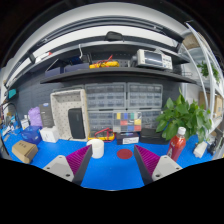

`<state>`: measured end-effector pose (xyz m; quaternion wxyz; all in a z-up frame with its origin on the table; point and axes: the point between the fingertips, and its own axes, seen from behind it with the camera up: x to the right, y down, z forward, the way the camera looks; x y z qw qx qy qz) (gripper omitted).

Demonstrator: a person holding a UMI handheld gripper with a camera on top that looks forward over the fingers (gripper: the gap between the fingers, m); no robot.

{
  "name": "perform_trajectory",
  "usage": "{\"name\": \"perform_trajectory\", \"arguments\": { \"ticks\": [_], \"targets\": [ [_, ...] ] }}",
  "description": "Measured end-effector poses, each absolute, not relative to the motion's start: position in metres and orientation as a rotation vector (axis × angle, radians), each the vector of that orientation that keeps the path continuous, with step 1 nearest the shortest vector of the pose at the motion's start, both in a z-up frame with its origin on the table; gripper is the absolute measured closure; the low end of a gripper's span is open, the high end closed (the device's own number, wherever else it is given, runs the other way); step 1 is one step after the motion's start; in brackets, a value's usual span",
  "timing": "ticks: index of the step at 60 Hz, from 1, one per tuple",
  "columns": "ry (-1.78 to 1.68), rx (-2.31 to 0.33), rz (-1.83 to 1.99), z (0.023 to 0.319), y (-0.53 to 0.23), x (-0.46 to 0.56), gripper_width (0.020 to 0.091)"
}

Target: Pour water

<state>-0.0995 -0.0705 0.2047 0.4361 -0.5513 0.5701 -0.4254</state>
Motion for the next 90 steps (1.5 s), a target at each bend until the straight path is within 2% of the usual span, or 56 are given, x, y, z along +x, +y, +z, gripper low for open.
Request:
{"name": "perform_trajectory", "arguments": {
  "ticks": [9, 13, 33, 47, 62, 66, 73, 74, 76, 77, 78, 84, 85, 86, 87, 89, 90],
  "targets": [
    [1.313, -1.375, -1.009, 0.192, -0.065, -0.105, 0.0240],
    [1.306, -1.383, -1.010, 0.177, -0.080, -0.112, 0.0241],
    [1.416, -1.282, -1.185, 0.123, -0.212, -0.141, 0.0241],
    [1.483, -1.196, -1.293, 0.115, -0.305, -0.116, 0.0259],
    [1.414, -1.274, -1.279, 0.107, -0.323, -0.047, 0.0262],
    [1.404, -1.276, -1.294, 0.110, -0.325, -0.035, 0.0306],
    [1.391, -1.268, -1.299, 0.111, -0.330, -0.021, 0.0476],
    [1.391, -1.268, -1.296, 0.111, -0.330, -0.019, 0.0474],
    [1.382, -1.270, -1.284, 0.111, -0.328, -0.016, 0.0551],
    [1.379, -1.273, -1.277, 0.110, -0.327, -0.014, 0.0562],
    [1.375, -1.276, -1.269, 0.109, -0.326, -0.013, 0.0626],
    [1.337, -1.294, -1.265, 0.111, -0.321, -0.010, 0.0692],
    [1.324, -1.301, -1.269, 0.111, -0.320, -0.009, 0.0728],
    [1.320, -1.308, -1.277, 0.111, -0.318, -0.010, 0.0729],
    [1.317, -1.315, -1.286, 0.111, -0.318, -0.010, 0.0772],
    [1.305, -1.330, -1.292, 0.112, -0.315, -0.009, 0.0779],
    [1.296, -1.339, -1.300, 0.112, -0.313, -0.009, 0.0821]
  ]
}}
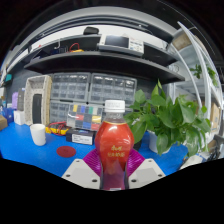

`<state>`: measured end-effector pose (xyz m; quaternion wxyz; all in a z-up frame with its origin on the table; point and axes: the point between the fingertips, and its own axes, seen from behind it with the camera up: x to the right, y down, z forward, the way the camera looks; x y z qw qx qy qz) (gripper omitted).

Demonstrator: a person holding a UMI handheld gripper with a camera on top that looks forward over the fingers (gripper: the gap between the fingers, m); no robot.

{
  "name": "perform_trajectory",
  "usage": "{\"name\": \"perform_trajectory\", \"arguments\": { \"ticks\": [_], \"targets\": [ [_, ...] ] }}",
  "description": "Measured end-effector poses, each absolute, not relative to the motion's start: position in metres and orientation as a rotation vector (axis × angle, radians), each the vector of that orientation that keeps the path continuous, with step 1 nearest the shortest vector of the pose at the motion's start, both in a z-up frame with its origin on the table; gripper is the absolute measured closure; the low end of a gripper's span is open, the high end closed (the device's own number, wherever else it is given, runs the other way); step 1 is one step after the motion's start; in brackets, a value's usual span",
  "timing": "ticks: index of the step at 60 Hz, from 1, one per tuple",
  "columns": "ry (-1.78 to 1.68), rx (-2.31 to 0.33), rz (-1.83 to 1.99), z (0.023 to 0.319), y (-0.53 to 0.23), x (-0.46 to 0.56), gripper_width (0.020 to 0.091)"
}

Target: Pour water

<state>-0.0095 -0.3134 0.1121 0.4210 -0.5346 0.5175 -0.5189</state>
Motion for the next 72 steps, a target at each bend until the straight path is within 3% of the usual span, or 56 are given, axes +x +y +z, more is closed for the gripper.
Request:
{"name": "perform_trajectory", "arguments": {
  "ticks": [17, 29, 54, 60, 61, 62, 72],
  "targets": [
    [1.200, -1.473, -1.427, 0.118, -0.285, 0.001, 0.0823],
    [0.934, -1.792, -1.635, 0.138, -0.232, 0.051, 0.0821],
    [0.017, -2.342, -2.114, 0.148, -0.118, 0.134, 0.0824],
    [-0.239, -2.405, -2.241, 0.151, -0.103, 0.144, 0.0824],
    [-0.286, -2.417, -2.267, 0.152, -0.102, 0.146, 0.0774],
    [-0.334, -2.427, -2.297, 0.154, -0.101, 0.147, 0.0806],
    [-0.744, -2.459, -2.438, 0.161, -0.078, 0.158, 0.0805]
  ]
}}
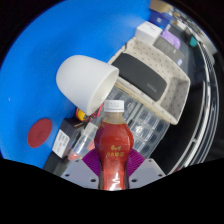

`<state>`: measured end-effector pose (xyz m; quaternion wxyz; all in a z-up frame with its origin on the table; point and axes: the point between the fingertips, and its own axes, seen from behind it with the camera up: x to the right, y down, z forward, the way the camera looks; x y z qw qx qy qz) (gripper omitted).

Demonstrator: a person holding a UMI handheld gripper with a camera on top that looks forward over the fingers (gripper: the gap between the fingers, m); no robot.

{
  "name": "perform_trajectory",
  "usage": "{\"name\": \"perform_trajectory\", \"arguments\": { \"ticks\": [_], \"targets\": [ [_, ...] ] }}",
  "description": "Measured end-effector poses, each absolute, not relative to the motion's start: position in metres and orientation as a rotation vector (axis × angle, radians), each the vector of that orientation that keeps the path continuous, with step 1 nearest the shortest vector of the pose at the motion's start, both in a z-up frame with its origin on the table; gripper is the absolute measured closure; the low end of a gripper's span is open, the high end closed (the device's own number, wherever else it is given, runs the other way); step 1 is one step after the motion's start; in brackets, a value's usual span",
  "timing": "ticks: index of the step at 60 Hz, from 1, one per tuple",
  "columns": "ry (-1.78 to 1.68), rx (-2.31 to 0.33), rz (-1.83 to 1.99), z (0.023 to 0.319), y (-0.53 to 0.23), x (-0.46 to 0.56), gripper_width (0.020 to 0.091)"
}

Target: Pour water

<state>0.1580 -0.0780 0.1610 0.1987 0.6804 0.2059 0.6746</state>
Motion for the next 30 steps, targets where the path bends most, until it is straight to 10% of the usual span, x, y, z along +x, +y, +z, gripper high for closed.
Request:
{"name": "perform_trajectory", "arguments": {
  "ticks": [30],
  "targets": [
    [0.595, 1.899, 1.886, 0.163, -0.072, 0.156, 0.0807]
  ]
}}
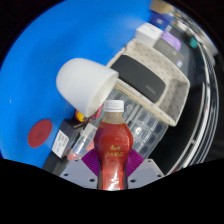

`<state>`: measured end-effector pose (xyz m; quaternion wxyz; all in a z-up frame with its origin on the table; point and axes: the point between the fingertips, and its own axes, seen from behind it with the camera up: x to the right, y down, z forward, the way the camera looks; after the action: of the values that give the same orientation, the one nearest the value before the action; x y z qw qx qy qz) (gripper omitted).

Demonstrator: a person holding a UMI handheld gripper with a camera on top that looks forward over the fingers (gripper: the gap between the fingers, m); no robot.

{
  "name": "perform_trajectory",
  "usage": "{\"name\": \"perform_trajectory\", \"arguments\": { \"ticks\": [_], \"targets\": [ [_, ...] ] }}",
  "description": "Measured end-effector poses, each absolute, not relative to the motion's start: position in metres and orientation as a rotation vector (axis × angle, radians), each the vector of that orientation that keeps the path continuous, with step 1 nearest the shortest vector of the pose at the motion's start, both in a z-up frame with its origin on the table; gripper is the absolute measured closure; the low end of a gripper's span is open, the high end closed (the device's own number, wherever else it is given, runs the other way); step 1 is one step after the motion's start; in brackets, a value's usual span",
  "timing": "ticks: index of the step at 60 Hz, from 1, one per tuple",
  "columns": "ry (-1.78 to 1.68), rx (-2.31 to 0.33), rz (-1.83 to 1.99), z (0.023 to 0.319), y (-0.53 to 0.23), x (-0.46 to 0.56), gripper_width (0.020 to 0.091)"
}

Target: Pour water

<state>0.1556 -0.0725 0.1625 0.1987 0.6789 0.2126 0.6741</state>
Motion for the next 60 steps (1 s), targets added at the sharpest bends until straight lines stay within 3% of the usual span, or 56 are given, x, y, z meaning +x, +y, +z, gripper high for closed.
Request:
{"name": "perform_trajectory", "arguments": {
  "ticks": [6, 20, 28, 39, 47, 53, 56, 57, 60],
  "targets": [
    [0.357, 2.077, 2.018, 0.170, -0.084, 0.151, 0.0807],
    [-0.590, 2.585, 2.253, 0.174, -0.104, 0.142, 0.0806],
    [-1.226, 2.746, 2.297, 0.173, -0.115, 0.146, 0.0805],
    [-2.008, 2.835, 2.139, 0.149, -0.118, 0.150, 0.0806],
    [-2.206, 2.838, 2.094, 0.135, -0.125, 0.155, 0.0805],
    [-2.222, 2.831, 2.047, 0.108, -0.125, 0.158, 0.0801],
    [-2.219, 2.818, 2.110, 0.112, -0.129, 0.156, 0.0766],
    [-2.231, 2.800, 2.142, 0.113, -0.126, 0.156, 0.0798],
    [-2.251, 2.795, 2.136, 0.113, -0.127, 0.157, 0.0799]
  ]
}}
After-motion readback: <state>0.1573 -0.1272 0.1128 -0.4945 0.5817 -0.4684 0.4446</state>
